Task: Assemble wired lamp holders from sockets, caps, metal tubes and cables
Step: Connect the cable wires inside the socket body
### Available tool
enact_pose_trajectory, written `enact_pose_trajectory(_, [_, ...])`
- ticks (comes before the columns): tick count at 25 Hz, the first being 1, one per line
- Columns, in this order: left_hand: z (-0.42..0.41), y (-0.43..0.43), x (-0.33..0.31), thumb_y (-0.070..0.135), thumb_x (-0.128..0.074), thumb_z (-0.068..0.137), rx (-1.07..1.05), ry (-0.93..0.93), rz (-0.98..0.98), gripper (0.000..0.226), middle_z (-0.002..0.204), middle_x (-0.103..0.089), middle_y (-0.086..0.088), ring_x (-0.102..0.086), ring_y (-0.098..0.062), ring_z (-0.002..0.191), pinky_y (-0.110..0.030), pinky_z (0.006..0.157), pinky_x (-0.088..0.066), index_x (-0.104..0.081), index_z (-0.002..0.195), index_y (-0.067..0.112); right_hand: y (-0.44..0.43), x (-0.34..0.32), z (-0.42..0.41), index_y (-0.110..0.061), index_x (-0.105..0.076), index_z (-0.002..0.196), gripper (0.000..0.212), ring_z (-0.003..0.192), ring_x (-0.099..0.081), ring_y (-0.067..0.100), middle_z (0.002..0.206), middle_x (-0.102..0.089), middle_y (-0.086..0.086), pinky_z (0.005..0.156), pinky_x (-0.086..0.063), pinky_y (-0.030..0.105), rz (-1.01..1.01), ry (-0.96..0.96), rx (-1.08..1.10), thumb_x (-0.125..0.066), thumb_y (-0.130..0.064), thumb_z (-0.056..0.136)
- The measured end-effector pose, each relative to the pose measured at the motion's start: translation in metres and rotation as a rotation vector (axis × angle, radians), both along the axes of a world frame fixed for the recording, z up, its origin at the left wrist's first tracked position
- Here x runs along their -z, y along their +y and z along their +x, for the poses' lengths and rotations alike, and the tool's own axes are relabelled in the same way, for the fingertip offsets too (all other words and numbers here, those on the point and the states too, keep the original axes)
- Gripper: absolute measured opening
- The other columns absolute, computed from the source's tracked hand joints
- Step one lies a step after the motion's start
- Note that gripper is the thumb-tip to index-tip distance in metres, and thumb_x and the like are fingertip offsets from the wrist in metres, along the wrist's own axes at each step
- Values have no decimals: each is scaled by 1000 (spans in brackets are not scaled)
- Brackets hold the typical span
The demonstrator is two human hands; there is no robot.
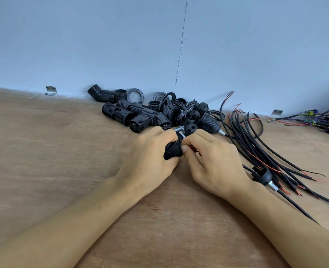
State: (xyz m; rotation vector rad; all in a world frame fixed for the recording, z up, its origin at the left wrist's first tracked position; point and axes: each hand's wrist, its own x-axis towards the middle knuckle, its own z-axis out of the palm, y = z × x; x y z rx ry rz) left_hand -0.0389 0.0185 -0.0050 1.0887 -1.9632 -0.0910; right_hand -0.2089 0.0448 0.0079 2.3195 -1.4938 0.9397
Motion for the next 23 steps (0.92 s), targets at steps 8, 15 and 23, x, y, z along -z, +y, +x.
enact_pose_trajectory(8, [3, -3, 1, 24, -86, 75, 5, 106, 62, 21, 80, -59, 10, -55, -8, 74, -18, 66, -42, -70, 89, 23, -7, -1, -5, -23, -68, 99, 8, 81, -58, 8, 92, -61, -13, 67, -50, 32, 44, -149, -60, -66, -23, 92])
enact_pose_trajectory(15, [6, -7, -1, 26, -89, 70, 34, 134, 141, 28, 83, -65, 10, -60, -5, 79, -19, 70, -45, -75, 94, 28, -9, -5, -12, -17, -71, 100, 8, 80, -54, 8, 90, -58, -11, 71, -50, 33, 79, -116, -177, -65, -15, 96])
enact_pose_trajectory(23, [5, -5, -2, 24, -89, 72, 37, 99, 122, 27, 85, -64, 9, -59, -8, 80, -25, 72, -45, -74, 94, 26, 0, -5, -4, -24, -67, 96, 6, 76, -58, 16, 88, -58, -8, 56, -49, 38, 25, 8, -71, -61, -23, 95])
